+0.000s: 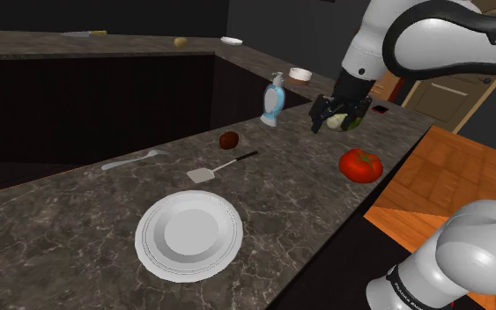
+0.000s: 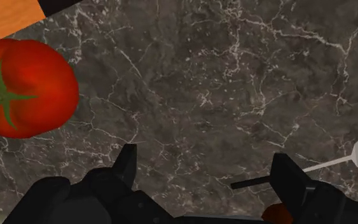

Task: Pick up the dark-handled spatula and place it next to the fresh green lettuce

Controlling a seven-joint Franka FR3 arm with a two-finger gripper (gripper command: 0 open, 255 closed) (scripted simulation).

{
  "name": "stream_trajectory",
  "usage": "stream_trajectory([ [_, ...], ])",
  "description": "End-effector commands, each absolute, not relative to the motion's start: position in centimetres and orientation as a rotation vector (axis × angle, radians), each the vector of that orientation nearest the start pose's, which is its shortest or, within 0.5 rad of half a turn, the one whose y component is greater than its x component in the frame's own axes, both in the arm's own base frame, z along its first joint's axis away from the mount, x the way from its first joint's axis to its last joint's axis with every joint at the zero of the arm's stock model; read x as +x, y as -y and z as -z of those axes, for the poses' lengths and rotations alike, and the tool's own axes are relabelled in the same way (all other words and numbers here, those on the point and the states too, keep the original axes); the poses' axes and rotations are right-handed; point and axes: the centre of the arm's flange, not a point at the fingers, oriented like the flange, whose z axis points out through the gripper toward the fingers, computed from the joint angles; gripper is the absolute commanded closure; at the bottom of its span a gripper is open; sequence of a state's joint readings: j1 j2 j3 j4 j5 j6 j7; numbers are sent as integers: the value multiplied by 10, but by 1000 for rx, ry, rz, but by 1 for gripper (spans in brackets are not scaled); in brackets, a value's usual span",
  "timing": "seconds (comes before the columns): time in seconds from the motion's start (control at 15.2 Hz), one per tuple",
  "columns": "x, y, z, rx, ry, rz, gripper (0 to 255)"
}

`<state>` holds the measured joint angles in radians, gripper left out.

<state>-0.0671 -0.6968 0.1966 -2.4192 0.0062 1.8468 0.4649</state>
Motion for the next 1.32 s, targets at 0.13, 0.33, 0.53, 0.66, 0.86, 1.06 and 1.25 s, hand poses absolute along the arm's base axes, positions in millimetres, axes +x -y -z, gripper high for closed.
stream_trajectory([
  [0.13, 377, -95, -523, -3085, -897, 210, 0],
  [0.33, 401, -121, -502, -3014, -1104, 193, 0],
  [0.53, 428, -143, -481, -2930, -1305, 176, 0],
  [0.66, 447, -157, -467, -2866, -1435, 163, 0],
  [0.86, 479, -173, -447, -2758, -1624, 145, 0],
  [1.06, 512, -185, -426, -2639, -1805, 125, 0],
  [1.25, 546, -193, -406, -2507, -1977, 105, 0],
])
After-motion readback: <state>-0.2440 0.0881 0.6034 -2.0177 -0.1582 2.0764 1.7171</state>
